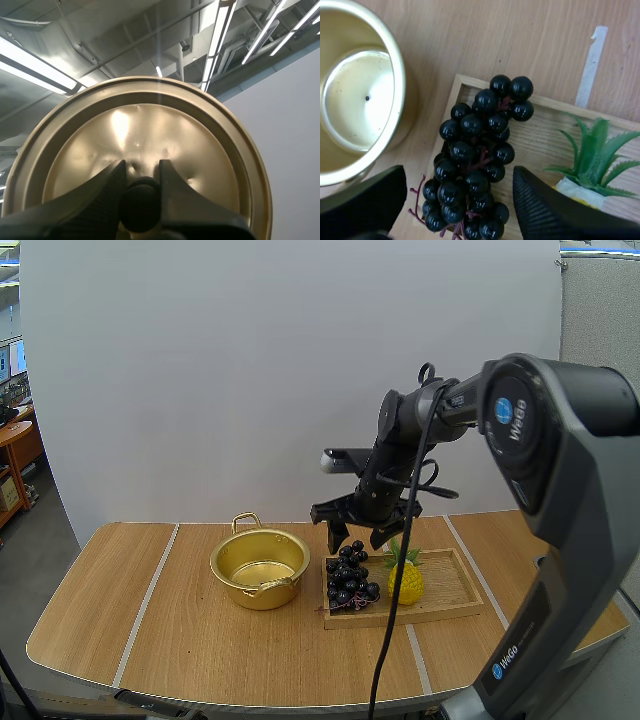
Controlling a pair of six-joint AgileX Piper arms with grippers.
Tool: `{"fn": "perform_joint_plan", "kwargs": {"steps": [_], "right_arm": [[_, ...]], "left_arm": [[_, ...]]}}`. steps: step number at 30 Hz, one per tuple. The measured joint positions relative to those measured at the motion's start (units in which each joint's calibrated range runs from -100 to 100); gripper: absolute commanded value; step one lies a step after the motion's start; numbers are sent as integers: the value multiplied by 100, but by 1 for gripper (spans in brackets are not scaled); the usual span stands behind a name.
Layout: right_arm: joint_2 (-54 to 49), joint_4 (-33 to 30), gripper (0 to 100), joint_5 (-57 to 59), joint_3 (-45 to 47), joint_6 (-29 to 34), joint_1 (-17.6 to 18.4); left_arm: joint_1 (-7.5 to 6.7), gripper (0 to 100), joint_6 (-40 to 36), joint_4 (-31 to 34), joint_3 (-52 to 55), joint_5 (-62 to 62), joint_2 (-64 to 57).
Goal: Open the pot, put the grape inside, and close it
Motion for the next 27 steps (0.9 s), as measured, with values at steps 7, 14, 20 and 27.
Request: {"fn": "perform_joint_plan", "kwargs": {"steps": [7,14,20,27], "right_arm": [[605,1,100,-221,0,0,0],[866,1,100,-352,0,0,0],[1220,1,100,-473,0,0,0],[1609,24,100,-657,0,0,0]], "left_arm": [[0,0,0,0,0,0,0],[0,0,0,0,0,0,0],[0,0,0,0,0,0,0],[0,0,0,0,0,0,0]]}}
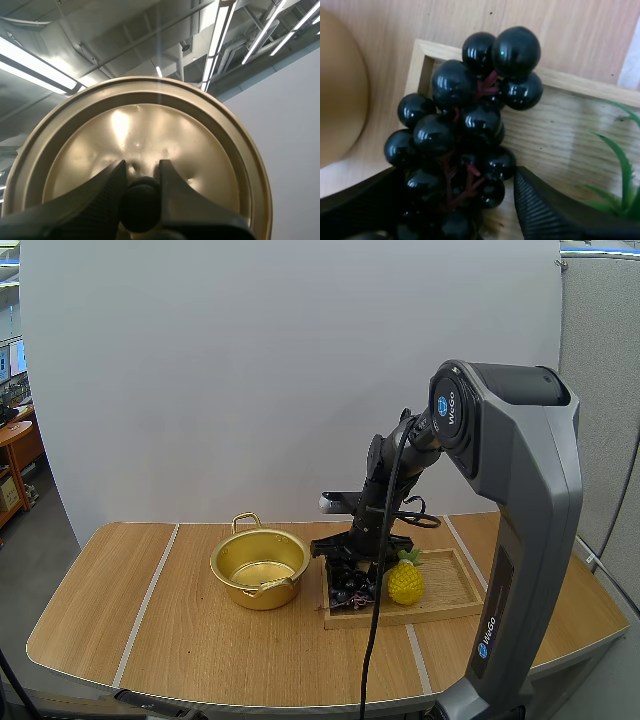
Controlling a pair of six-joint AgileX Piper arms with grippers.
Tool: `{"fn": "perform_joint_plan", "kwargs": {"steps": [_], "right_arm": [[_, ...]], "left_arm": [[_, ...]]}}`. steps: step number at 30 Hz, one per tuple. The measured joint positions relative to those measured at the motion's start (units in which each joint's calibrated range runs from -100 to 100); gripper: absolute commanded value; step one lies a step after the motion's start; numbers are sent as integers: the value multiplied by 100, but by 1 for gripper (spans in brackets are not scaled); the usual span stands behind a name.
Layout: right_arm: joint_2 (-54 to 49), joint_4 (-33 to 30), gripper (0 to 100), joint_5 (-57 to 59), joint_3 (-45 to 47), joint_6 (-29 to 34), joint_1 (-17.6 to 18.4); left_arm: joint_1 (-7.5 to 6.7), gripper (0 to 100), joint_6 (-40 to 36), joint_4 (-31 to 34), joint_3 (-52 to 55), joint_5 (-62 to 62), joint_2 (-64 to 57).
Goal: Open the pot, put the grape inside, and close it
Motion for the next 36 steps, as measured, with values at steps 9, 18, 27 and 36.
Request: {"fn": "perform_joint_plan", "kwargs": {"steps": [9,18,27,36], "right_arm": [[59,11,100,-94,0,0,0],[59,24,0,-174,-14,32,0],[59,24,0,-174,-14,41,16],[-475,12,0,-102,-14,41,16]], "left_arm": [[0,0,0,0,0,0,0],[0,0,0,0,0,0,0],[0,0,0,0,0,0,0],[0,0,0,0,0,0,0]]}}
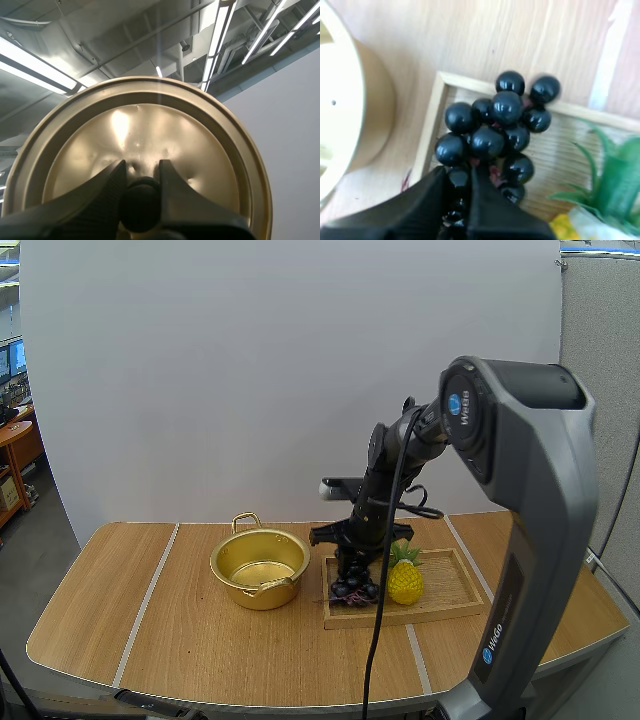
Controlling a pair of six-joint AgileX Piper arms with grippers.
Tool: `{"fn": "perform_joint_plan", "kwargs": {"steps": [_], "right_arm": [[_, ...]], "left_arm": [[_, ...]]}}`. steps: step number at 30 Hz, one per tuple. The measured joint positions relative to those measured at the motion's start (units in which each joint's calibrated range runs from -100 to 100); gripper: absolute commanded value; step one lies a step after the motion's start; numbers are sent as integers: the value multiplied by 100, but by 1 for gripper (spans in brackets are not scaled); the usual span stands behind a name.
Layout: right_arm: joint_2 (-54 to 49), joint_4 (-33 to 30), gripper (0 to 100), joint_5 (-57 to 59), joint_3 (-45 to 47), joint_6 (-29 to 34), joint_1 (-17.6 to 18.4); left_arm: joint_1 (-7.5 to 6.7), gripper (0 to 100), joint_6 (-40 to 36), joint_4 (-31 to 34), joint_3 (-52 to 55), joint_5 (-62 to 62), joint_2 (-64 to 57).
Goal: Open the pot, put the grape inside, and close it
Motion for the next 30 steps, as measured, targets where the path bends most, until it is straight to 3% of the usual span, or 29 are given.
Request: {"fn": "perform_joint_plan", "kwargs": {"steps": [22,30], "right_arm": [[-2268,0,0,972,0,59,0],[-2875,182,0,2069,-1006,72,148]], "left_arm": [[0,0,0,0,0,0,0],[0,0,0,0,0,0,0]]}}
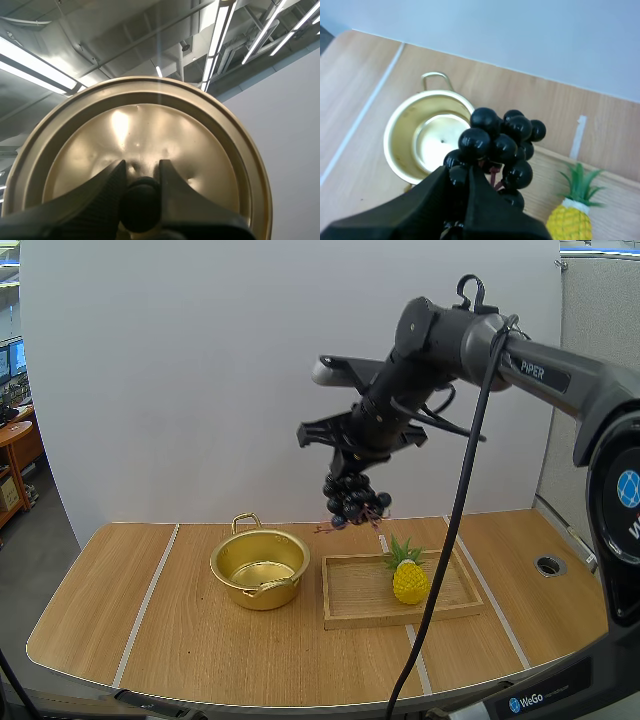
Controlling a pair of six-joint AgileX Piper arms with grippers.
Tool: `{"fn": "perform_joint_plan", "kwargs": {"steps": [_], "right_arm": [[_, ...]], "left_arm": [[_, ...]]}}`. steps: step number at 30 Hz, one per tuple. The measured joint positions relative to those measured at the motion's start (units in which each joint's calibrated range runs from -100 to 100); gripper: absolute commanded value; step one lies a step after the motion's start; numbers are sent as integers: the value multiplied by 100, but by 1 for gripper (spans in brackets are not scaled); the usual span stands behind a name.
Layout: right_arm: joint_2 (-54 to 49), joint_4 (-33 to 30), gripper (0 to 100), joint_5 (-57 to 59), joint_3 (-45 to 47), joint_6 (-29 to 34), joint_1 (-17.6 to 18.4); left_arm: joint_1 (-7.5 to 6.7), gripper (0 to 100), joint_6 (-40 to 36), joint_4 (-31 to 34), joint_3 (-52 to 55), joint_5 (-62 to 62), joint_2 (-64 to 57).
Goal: Open the pot, put the grape inside, and close it
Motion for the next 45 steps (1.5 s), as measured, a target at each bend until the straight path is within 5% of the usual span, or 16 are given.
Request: {"fn": "perform_joint_plan", "kwargs": {"steps": [24,45], "right_arm": [[2497,78,0,-196,-1421,0,1035],[3781,78,0,-822,-1481,-33,1049]], "left_arm": [[0,0,0,0,0,0,0],[0,0,0,0,0,0,0]]}}
